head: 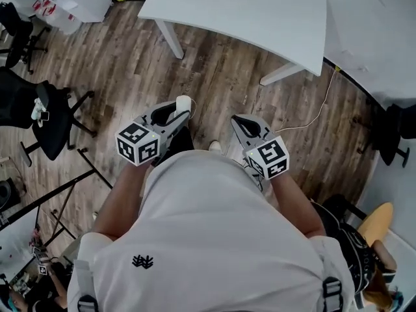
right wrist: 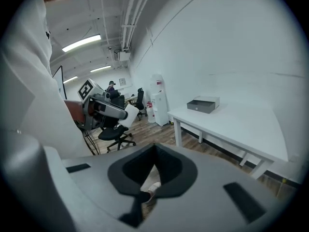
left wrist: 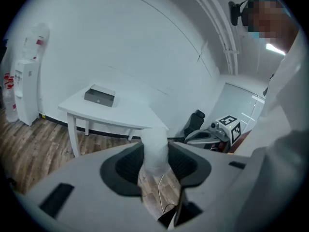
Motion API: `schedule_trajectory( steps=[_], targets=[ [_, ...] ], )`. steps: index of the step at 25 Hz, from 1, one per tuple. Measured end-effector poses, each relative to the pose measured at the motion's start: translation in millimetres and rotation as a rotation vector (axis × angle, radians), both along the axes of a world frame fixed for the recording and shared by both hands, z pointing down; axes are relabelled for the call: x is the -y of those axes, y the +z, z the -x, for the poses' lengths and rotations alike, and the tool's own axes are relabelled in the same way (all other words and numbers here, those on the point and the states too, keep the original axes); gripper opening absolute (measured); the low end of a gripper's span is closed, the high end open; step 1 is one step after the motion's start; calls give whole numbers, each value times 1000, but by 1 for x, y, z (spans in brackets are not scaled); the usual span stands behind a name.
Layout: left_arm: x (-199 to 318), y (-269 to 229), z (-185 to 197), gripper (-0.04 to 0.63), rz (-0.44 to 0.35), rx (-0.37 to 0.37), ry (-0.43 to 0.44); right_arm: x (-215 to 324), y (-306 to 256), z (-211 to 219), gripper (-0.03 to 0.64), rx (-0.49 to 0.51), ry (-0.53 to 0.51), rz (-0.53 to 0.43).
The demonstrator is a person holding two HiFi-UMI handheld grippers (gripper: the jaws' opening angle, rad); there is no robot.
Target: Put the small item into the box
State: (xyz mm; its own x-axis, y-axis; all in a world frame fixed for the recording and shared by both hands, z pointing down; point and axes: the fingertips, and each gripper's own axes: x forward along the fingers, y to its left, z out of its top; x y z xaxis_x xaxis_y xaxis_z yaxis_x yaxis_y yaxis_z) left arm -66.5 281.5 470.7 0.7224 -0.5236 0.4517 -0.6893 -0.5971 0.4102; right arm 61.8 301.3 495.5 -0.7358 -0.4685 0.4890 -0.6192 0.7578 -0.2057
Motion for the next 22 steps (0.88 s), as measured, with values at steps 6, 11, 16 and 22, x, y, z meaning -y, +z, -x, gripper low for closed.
schedule_trajectory(
  steps=[6, 11, 16, 22],
  targets=[
    [80, -10, 26, 167, -11, -41, 79, 67, -16, 31, 11, -18, 80, -19],
    [126, -11, 56, 167, 12, -63, 112, 115, -19, 68, 11, -34, 104, -18],
    [163, -3, 84, 166, 41, -82, 135, 147, -27, 99, 8, -39, 126, -15],
    [208, 3, 77, 166, 57, -81, 139, 180, -23, 95, 8, -47, 141, 15]
  ],
)
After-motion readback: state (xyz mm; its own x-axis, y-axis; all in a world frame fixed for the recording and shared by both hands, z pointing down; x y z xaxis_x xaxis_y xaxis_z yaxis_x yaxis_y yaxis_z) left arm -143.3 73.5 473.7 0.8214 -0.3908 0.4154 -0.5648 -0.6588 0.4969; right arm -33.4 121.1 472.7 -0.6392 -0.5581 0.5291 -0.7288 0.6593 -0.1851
